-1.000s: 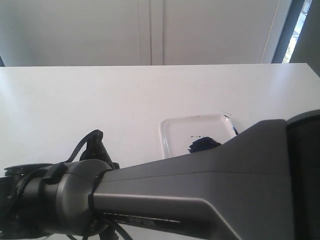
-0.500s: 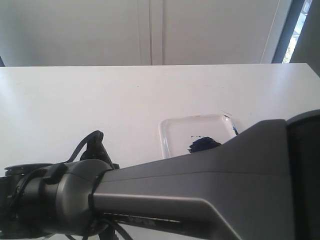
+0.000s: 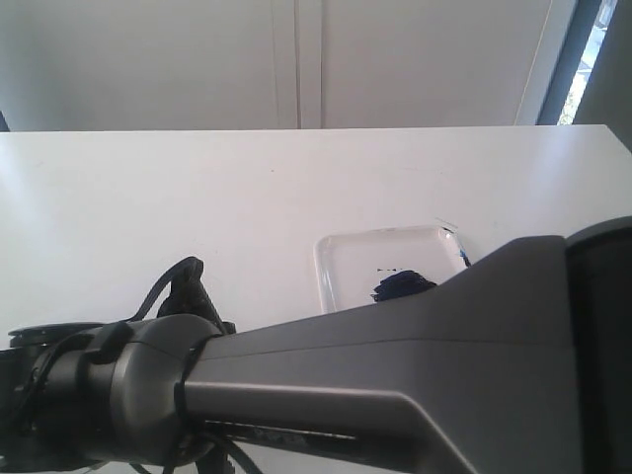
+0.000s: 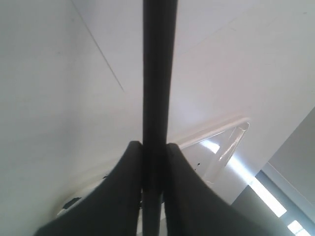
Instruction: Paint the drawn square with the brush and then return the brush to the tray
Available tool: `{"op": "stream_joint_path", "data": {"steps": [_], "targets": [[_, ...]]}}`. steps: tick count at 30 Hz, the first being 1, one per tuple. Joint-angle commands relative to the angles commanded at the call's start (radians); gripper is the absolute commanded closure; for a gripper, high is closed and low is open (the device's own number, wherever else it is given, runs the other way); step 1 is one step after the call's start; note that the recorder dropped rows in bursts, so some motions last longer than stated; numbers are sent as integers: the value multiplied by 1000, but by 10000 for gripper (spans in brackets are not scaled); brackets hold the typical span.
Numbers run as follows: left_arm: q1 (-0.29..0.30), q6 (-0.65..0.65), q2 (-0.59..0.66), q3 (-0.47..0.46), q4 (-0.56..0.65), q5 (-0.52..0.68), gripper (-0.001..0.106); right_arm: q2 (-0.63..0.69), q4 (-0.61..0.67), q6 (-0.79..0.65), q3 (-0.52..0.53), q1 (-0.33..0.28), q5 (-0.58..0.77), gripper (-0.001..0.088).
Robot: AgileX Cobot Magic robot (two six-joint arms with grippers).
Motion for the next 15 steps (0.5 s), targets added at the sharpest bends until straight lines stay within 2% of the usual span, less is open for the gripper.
{"op": "stream_joint_path", "data": {"steps": [15], "targets": [[0, 0, 0, 0, -4, 0, 645, 0, -4, 4, 0, -19, 0, 868]]}}
